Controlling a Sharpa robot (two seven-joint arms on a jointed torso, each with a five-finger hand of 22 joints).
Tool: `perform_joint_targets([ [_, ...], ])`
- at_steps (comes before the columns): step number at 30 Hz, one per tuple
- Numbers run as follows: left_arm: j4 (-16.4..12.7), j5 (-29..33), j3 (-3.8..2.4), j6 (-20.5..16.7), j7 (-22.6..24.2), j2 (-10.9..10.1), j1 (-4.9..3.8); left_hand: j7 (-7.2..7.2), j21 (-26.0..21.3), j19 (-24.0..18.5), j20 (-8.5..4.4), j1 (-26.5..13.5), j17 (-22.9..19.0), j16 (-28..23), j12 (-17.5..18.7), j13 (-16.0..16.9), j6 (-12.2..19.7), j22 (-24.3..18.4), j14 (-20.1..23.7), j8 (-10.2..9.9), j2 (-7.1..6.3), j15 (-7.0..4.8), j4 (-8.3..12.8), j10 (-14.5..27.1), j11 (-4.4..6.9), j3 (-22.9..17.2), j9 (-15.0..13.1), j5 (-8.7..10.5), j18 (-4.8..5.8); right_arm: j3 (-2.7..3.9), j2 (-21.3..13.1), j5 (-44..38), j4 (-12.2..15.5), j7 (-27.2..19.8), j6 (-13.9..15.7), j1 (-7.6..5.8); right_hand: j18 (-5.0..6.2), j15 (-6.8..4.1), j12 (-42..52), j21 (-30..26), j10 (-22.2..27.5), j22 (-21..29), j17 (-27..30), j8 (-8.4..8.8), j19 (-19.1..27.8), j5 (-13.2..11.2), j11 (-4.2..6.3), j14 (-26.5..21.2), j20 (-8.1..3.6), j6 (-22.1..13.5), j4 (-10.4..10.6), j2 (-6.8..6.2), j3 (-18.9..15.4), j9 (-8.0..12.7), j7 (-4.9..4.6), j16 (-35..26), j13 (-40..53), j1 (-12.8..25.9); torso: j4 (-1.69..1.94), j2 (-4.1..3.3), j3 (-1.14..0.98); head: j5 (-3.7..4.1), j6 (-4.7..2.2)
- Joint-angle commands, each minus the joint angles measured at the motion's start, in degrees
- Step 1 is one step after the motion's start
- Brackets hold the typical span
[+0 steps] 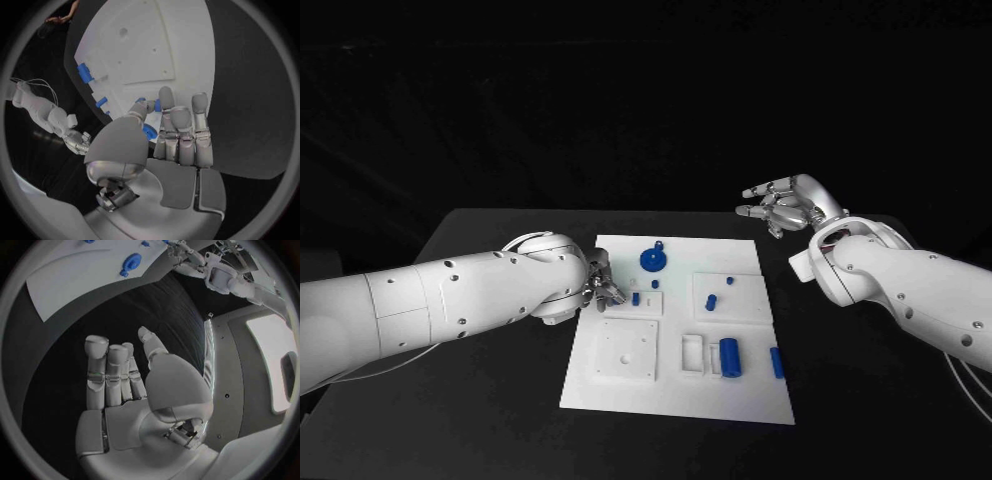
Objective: Assemble the parts on the task board
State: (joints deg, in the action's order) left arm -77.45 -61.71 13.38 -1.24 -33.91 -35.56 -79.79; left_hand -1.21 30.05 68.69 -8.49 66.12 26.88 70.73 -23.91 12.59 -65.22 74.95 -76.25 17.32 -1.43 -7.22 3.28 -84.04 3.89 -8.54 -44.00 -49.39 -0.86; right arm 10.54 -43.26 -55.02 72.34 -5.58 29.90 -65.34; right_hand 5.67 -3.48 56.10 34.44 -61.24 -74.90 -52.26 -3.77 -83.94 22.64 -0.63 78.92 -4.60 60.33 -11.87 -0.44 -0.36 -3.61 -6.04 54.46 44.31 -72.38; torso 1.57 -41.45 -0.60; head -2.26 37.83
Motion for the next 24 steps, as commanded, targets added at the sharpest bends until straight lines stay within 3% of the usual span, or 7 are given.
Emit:
perform_joint_targets([
  [1,0.5,-0.4,0.28,2.5,-0.7,0.2,0.27,1.34,0.4,-0.3,0.05,0.4,0.1,0.1,-0.2,0.1,-0.9,1.2,-0.1,0.3,0.21,-0.07,8.0,-2.1,0.39,-7.7,0.1,-0.04,-0.67,0.03,0.1,0.0,0.0,-0.6,-0.8,0.04,0.47,-0.18,0.2,-0.2,0.1,-3.9,-0.1,0.24,-1.7,-0.2,0.35,0.0,-0.12,0.2,-0.1,0.12,0.1,0.0,-0.14,0.2,-0.1,0.4,0.04,0.01,-0.01,0.10,0.03],
  [24,1.9,-2.6,0.28,2.2,-1.2,1.3,0.23,1.34,0.6,-0.3,0.04,0.4,0.1,0.2,-0.3,0.3,-0.8,1.1,-0.2,0.4,0.28,-0.10,8.1,-2.1,0.42,-7.7,0.0,0.10,-0.72,0.03,0.1,0.0,0.1,-0.5,-1.1,0.10,0.46,-0.18,0.2,-0.2,0.2,-3.9,-0.1,0.23,-1.7,-0.2,0.35,0.0,-0.12,0.2,-0.3,0.17,0.3,0.0,-0.13,0.2,-0.1,0.4,-0.01,0.03,-0.01,0.16,-0.14],
])
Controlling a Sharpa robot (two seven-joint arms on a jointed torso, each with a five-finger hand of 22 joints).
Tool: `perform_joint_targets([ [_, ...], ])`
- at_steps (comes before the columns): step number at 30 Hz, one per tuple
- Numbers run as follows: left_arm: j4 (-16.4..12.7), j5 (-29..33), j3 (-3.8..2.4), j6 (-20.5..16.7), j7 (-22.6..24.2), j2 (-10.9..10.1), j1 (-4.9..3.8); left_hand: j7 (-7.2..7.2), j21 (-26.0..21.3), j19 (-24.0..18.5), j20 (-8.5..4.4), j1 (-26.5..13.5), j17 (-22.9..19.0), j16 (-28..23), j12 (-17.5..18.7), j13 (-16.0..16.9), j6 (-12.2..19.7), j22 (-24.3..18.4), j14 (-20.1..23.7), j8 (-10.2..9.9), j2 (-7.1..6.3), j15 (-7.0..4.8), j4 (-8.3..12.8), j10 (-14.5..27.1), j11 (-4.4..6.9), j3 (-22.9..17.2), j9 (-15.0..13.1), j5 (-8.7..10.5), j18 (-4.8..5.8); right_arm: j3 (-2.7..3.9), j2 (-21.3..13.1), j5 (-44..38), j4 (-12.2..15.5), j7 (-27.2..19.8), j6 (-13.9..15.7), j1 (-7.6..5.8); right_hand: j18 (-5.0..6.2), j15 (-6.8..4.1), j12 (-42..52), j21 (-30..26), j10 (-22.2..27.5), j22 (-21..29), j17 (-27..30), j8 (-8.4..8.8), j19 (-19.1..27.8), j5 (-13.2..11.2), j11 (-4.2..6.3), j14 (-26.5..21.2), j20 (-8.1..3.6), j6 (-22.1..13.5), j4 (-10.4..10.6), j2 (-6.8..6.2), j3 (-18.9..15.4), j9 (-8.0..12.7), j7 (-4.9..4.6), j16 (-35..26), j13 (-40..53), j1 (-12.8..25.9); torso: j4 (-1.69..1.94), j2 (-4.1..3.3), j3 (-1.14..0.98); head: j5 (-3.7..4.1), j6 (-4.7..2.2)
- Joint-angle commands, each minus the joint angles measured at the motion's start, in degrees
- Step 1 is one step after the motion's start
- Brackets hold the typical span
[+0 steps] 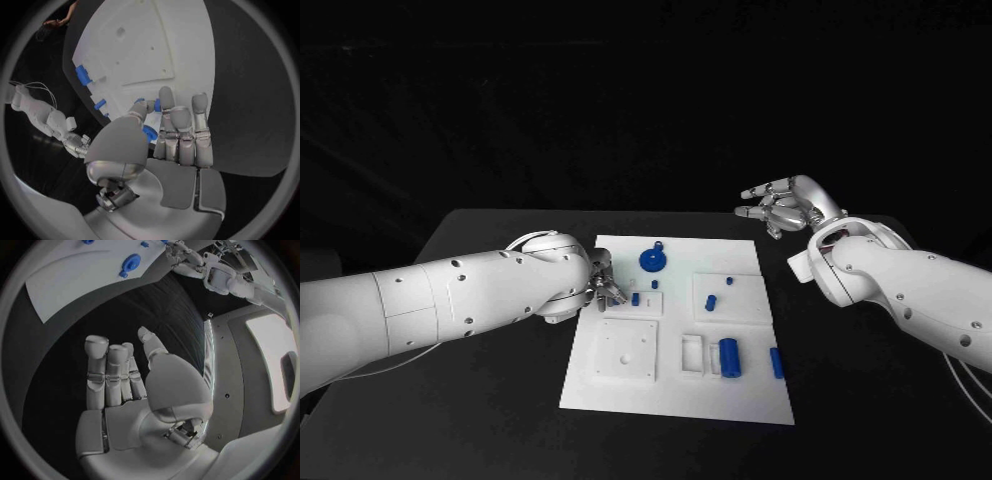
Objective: Assemble the parts on the task board
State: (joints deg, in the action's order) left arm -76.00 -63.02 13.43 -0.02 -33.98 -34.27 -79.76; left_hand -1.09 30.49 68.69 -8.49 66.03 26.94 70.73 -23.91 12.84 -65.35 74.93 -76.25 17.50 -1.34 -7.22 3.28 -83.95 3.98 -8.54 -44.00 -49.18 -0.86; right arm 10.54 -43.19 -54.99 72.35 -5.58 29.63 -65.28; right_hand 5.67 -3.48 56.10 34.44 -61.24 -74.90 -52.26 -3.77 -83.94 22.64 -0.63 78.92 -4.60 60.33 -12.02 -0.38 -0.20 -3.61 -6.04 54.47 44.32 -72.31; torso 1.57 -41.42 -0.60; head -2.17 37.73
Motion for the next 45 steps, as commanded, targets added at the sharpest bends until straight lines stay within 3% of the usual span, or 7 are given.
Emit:
perform_joint_targets([
  [1,0.5,-1.3,0.22,1.0,-1.1,0.0,0.21,1.22,0.2,-0.3,0.04,0.4,0.0,0.2,-0.4,0.1,-0.6,1.1,-0.3,0.2,0.26,-0.11,8.0,-2.2,0.33,-7.6,0.0,0.02,-0.73,0.03,0.1,0.0,0.0,-0.5,-0.9,0.05,0.46,-0.18,0.2,-0.2,0.2,-3.9,-0.1,0.23,-1.7,-0.2,0.35,0.0,-0.12,0.2,-0.1,0.11,0.1,0.0,-0.13,0.2,-0.1,0.3,-0.02,0.01,0.00,0.07,-0.08],
  [12,1.1,-1.3,0.22,1.8,-1.2,0.3,0.21,1.16,0.1,-0.3,0.08,0.6,0.0,0.2,-0.4,0.2,-0.4,1.1,-0.3,0.0,0.50,-0.08,7.8,-2.2,0.30,-7.4,0.3,1.29,-0.67,0.03,0.1,0.0,0.1,-0.5,-1.0,0.09,0.46,-0.18,0.2,-0.2,0.2,-3.9,-0.1,0.23,-1.7,-0.2,0.35,0.0,-0.12,0.2,-0.1,0.11,0.1,0.0,-0.13,0.2,-0.1,0.3,0.05,-0.01,0.01,0.11,0.11],
  [18,1.5,-1.1,0.21,2.1,-1.2,0.4,0.21,1.07,-0.3,-0.2,0.16,1.2,0.0,0.3,-0.6,0.5,-0.5,1.1,-0.2,-1.1,0.73,-0.01,7.1,-2.1,0.23,-6.7,1.2,3.79,-0.54,0.03,0.0,0.0,0.2,-0.5,-1.0,0.10,0.46,-0.18,0.2,-0.2,0.2,-3.9,-0.1,0.23,-1.7,-0.2,0.35,0.0,-0.12,0.2,-0.1,0.11,0.1,0.0,-0.13,0.2,-0.1,0.3,-0.01,0.01,0.03,0.07,0.06],
  [32,2.0,-0.9,0.22,2.6,-1.1,0.6,0.21,0.97,-0.9,-0.1,0.23,2.3,0.0,0.5,-0.7,0.6,-1.0,1.1,-0.1,-2.5,0.74,0.06,6.2,-2.1,0.14,-5.8,2.4,5.71,-0.42,0.03,0.0,0.0,0.3,-0.5,-1.1,0.12,0.46,-0.18,0.2,-0.2,0.2,-3.9,-0.1,0.23,-1.7,-0.2,0.35,0.0,-0.12,0.2,-0.1,0.11,0.1,0.0,-0.13,0.2,-0.1,0.3,0.00,-0.01,0.01,0.10,-0.09],
  [37,2.2,-0.9,0.22,2.9,-1.2,0.5,0.21,0.87,-1.4,0.1,0.28,2.8,-0.1,0.5,-0.7,0.7,-1.3,1.1,0.0,-3.9,0.57,0.10,5.6,-2.1,0.06,-5.1,3.7,7.46,-0.31,0.03,-0.1,0.0,0.3,-0.5,-1.1,0.13,0.46,-0.18,0.2,-0.2,0.2,-3.9,-0.1,0.23,-1.7,-0.2,0.35,0.0,-0.12,0.2,-0.1,0.11,0.1,0.0,-0.13,0.2,-0.1,0.3,0.04,0.02,-0.02,0.11,0.06],
  [43,2.3,-0.9,0.22,2.8,-1.2,0.2,0.20,0.85,-1.7,0.3,0.33,2.6,-0.2,0.5,-0.6,0.6,-1.4,1.0,0.0,-4.9,0.36,0.13,5.0,-2.1,0.04,-4.5,4.3,7.66,-0.22,0.03,-0.2,0.0,0.3,-0.5,-1.1,0.14,0.46,-0.18,0.2,-0.2,0.2,-3.9,-0.1,0.23,-1.7,-0.2,0.35,0.0,-0.12,0.2,-0.1,0.11,0.1,0.0,-0.13,0.2,-0.1,0.3,0.05,0.01,0.01,0.12,0.17],
  [45,2.3,-0.9,0.22,2.7,-1.2,0.2,0.20,0.79,-2.0,0.4,0.37,2.7,-0.2,0.5,-0.6,0.6,-1.5,1.0,0.0,-5.9,0.20,0.17,4.5,-2.1,0.02,-3.9,5.9,7.65,-0.15,0.03,-0.2,0.0,0.3,-0.5,-1.1,0.14,0.46,-0.18,0.2,-0.2,0.2,-3.9,-0.1,0.23,-1.7,-0.2,0.35,0.0,-0.12,0.2,-0.1,0.11,0.1,0.0,-0.13,0.2,-0.1,0.3,0.03,0.00,0.03,0.15,0.05],
])
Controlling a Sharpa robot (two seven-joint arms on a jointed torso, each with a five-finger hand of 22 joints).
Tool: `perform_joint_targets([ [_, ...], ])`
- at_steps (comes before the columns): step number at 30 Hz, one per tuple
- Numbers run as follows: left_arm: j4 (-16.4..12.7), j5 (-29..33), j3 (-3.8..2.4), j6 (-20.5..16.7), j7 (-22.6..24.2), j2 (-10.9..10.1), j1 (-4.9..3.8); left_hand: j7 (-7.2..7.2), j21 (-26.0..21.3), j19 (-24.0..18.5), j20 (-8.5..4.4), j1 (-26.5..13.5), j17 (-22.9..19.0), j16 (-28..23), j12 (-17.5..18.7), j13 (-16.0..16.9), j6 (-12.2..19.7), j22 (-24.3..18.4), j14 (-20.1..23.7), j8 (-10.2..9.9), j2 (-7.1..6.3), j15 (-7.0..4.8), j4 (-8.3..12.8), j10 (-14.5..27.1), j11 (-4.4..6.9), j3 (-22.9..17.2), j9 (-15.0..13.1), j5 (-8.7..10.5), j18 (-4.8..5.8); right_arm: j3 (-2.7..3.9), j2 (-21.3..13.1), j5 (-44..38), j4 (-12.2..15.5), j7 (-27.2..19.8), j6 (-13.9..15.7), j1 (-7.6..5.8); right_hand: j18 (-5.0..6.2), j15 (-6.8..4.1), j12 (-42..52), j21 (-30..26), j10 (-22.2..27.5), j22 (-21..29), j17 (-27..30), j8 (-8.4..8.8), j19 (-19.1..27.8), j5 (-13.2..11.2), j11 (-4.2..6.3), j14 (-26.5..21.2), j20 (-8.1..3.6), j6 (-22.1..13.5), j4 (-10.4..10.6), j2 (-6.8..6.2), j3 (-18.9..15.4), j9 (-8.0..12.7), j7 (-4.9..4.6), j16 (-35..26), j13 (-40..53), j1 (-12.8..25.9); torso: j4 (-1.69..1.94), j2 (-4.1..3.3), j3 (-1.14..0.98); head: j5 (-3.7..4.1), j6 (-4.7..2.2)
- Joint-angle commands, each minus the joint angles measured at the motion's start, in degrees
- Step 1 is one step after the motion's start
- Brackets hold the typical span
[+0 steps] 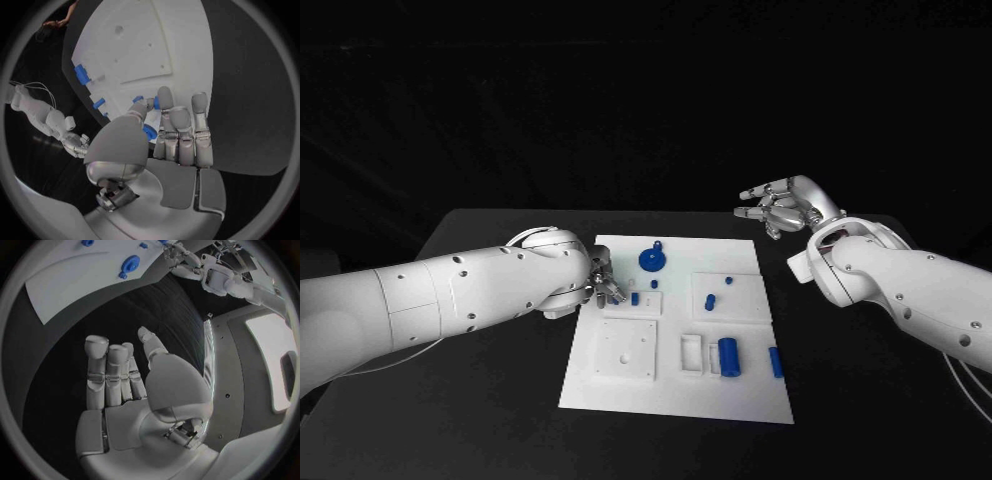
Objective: Assemble the parts on the task board
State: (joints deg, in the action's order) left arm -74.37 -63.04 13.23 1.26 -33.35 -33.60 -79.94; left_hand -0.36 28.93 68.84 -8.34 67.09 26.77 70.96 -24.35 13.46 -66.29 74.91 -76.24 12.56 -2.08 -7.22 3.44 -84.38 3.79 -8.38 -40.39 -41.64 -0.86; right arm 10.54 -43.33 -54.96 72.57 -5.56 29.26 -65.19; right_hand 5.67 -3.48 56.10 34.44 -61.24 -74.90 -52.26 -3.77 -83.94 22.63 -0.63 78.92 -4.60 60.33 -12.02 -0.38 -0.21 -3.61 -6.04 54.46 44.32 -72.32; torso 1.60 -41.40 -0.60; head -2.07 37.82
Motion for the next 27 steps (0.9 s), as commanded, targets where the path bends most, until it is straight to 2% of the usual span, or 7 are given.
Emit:
perform_joint_targets([
  [1,0.7,-0.8,0.42,1.4,-1.9,-0.5,0.38,0.10,-0.6,0.3,0.22,1.6,-0.1,0.3,-0.2,0.0,-0.7,1.0,0.0,-1.1,0.75,0.17,4.1,-1.7,0.22,-3.8,2.8,0.09,-0.12,0.03,0.0,-0.1,0.1,-0.5,-0.7,0.05,0.46,-0.18,0.2,-0.2,0.2,-3.9,-0.1,0.23,-1.7,-0.2,0.35,0.0,-0.12,0.2,-0.1,0.12,0.1,0.0,-0.13,0.2,-0.1,0.3,0.01,-0.02,0.02,0.05,-0.03],
  [9,0.8,-0.8,0.42,1.4,-1.8,-0.6,0.38,0.35,-1.3,0.6,0.22,1.8,-0.3,0.2,0.0,-0.1,-0.7,1.0,0.0,-1.0,-0.10,0.17,2.8,-1.6,0.22,-2.5,4.0,0.19,0.11,0.03,-0.1,0.0,0.1,-0.5,-0.7,0.05,0.46,-0.17,0.2,-0.2,0.2,-3.9,0.0,0.24,-1.7,-0.3,0.35,-0.1,-0.12,0.2,-0.4,0.13,0.2,0.0,-0.16,0.1,-0.1,0.4,0.01,-0.01,0.03,-0.01,0.09],
  [19,0.7,-0.8,0.42,1.0,-1.7,-0.7,0.38,0.99,-2.5,1.0,0.19,2.2,-0.5,0.2,-0.2,0.0,-0.8,1.0,0.1,-0.9,-1.67,0.13,-1.1,-1.4,0.32,-0.4,5.5,1.31,0.51,0.03,0.0,0.0,0.0,-0.5,-0.7,0.09,0.46,-0.18,0.2,-0.2,0.2,-3.9,0.0,0.24,-1.7,-0.3,0.33,-0.1,-0.12,0.1,-0.3,0.12,0.2,0.0,-0.18,0.1,-0.1,0.5,0.00,-0.01,0.02,-0.01,0.03],
  [20,0.7,-0.8,0.42,0.9,-1.6,-0.7,0.38,1.07,-2.7,1.1,0.19,2.2,-0.5,0.2,-0.2,0.1,-1.0,1.0,0.1,-1.0,-1.91,0.12,-2.1,-1.4,0.34,0.1,5.9,2.46,0.58,0.03,0.0,0.0,0.0,-0.5,-0.7,0.10,0.46,-0.18,0.2,-0.2,0.2,-3.9,0.0,0.24,-1.7,-0.3,0.33,-0.1,-0.12,0.1,-0.3,0.12,0.2,0.0,-0.18,0.1,-0.1,0.5,0.00,-0.02,0.01,-0.05,0.05],
  [21,0.7,-0.8,0.42,0.9,-1.6,-0.8,0.38,1.11,-2.8,1.1,0.20,2.2,-0.6,0.2,-0.4,0.2,-1.2,1.0,0.1,-1.2,-1.79,0.12,-2.9,-1.3,0.36,0.5,6.4,5.30,0.64,0.03,0.0,0.0,0.0,-0.5,-0.7,0.10,0.46,-0.18,0.2,-0.2,0.2,-3.9,0.0,0.24,-1.7,-0.3,0.33,-0.1,-0.12,0.1,-0.3,0.12,0.2,0.0,-0.18,0.1,-0.1,0.5,0.00,-0.02,0.01,-0.05,0.05],
  [27,0.6,-0.7,0.42,0.8,-1.5,-0.8,0.38,1.10,-3.6,1.5,0.17,3.7,-0.7,0.2,-0.6,0.6,-1.9,1.1,0.2,-2.0,-2.53,0.13,-6.2,-1.0,0.33,2.3,8.4,6.00,0.79,0.03,0.1,0.0,-0.1,-0.5,-0.7,0.16,0.46,-0.18,0.2,-0.2,0.2,-3.9,0.0,0.24,-1.7,-0.3,0.33,-0.1,-0.12,0.1,-0.3,0.12,0.2,0.0,-0.18,0.1,-0.1,0.5,-0.02,-0.01,-0.01,-0.03,0.05],
])
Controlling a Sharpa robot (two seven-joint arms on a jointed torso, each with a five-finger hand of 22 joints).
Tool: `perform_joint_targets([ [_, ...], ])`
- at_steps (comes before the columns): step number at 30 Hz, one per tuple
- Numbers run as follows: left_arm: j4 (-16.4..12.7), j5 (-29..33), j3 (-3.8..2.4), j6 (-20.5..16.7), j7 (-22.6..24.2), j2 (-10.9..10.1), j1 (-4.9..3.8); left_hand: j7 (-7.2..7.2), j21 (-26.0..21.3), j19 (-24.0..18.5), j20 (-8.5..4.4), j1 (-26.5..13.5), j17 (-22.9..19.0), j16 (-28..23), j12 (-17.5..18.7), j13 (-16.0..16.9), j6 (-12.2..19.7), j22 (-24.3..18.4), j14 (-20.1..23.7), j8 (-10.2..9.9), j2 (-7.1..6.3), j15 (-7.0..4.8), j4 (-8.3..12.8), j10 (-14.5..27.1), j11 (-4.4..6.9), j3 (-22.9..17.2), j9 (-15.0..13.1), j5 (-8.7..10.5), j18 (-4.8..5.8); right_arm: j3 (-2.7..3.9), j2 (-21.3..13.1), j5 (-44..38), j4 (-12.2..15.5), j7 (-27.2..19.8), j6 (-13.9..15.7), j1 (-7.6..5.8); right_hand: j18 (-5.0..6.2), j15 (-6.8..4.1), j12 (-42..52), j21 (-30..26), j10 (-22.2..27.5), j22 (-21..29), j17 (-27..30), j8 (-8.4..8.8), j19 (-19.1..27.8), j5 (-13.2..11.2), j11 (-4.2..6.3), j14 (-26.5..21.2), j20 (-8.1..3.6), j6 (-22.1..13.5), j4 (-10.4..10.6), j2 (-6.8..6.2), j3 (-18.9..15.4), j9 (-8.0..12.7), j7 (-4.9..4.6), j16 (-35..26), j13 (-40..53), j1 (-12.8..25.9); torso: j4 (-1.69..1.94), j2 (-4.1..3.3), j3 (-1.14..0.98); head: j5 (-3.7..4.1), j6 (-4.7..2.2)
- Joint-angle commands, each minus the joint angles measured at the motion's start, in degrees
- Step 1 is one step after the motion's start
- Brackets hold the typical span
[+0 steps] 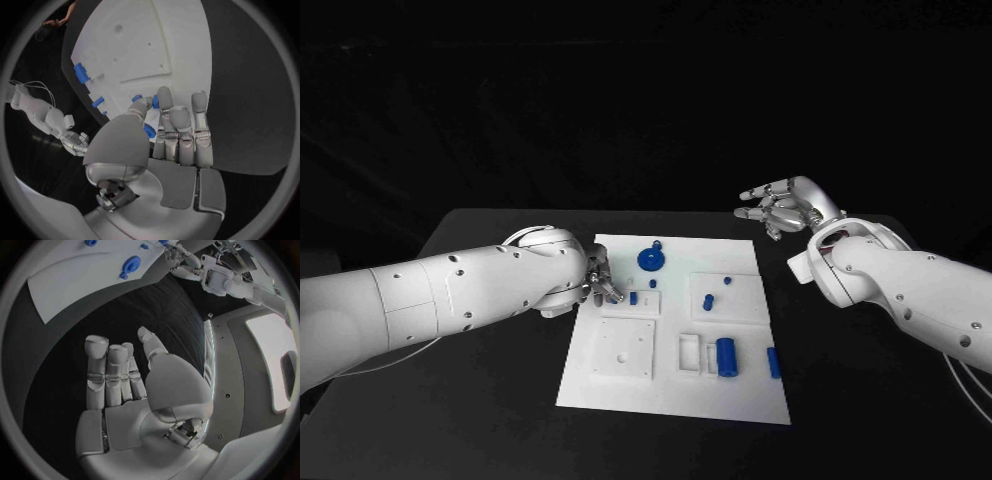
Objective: Assemble the parts on the task board
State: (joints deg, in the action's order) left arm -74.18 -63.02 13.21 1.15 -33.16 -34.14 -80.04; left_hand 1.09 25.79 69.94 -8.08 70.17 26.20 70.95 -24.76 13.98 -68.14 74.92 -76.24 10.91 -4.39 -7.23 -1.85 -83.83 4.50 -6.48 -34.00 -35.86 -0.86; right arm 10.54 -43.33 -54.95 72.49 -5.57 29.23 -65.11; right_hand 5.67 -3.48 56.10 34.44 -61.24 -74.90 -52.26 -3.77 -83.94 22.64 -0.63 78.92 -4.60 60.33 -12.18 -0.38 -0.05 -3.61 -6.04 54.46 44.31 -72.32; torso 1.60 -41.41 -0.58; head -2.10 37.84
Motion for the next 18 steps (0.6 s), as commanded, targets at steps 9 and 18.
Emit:
perform_joint_targets([
  [9,0.4,-0.6,0.45,0.8,-1.6,-0.2,0.47,-0.41,-1.0,0.7,-0.07,0.9,-0.2,0.3,-0.4,0.4,-0.5,1.1,0.2,-0.3,-0.93,0.13,-4.4,-1.5,-0.36,2.5,2.9,2.54,0.85,0.03,0.1,0.0,-0.1,-0.5,-0.7,0.14,0.47,-0.17,0.2,-0.2,0.2,-3.9,-0.1,0.24,-1.7,-0.3,0.32,-0.1,-0.12,0.0,-0.2,0.09,0.0,0.0,-0.20,0.1,-0.1,0.4,-0.02,-0.01,-0.02,0.01,-0.06],
  [18,0.4,-0.4,0.44,0.4,-1.7,-0.2,0.47,-0.48,-1.2,0.8,-0.02,0.2,-0.3,0.3,-0.7,0.7,-0.6,1.1,0.1,-0.3,-0.76,0.17,-6.7,-1.4,-0.39,4.0,3.1,5.35,0.84,0.03,0.2,0.0,-0.2,-0.6,-0.7,0.21,0.46,-0.16,0.2,-0.2,0.2,-3.9,-0.1,0.24,-1.7,-1.5,0.31,-0.1,-0.11,0.0,-0.6,0.33,0.4,0.0,-0.22,0.2,-0.1,-0.1,-0.02,0.00,-0.01,0.01,-0.07],
])
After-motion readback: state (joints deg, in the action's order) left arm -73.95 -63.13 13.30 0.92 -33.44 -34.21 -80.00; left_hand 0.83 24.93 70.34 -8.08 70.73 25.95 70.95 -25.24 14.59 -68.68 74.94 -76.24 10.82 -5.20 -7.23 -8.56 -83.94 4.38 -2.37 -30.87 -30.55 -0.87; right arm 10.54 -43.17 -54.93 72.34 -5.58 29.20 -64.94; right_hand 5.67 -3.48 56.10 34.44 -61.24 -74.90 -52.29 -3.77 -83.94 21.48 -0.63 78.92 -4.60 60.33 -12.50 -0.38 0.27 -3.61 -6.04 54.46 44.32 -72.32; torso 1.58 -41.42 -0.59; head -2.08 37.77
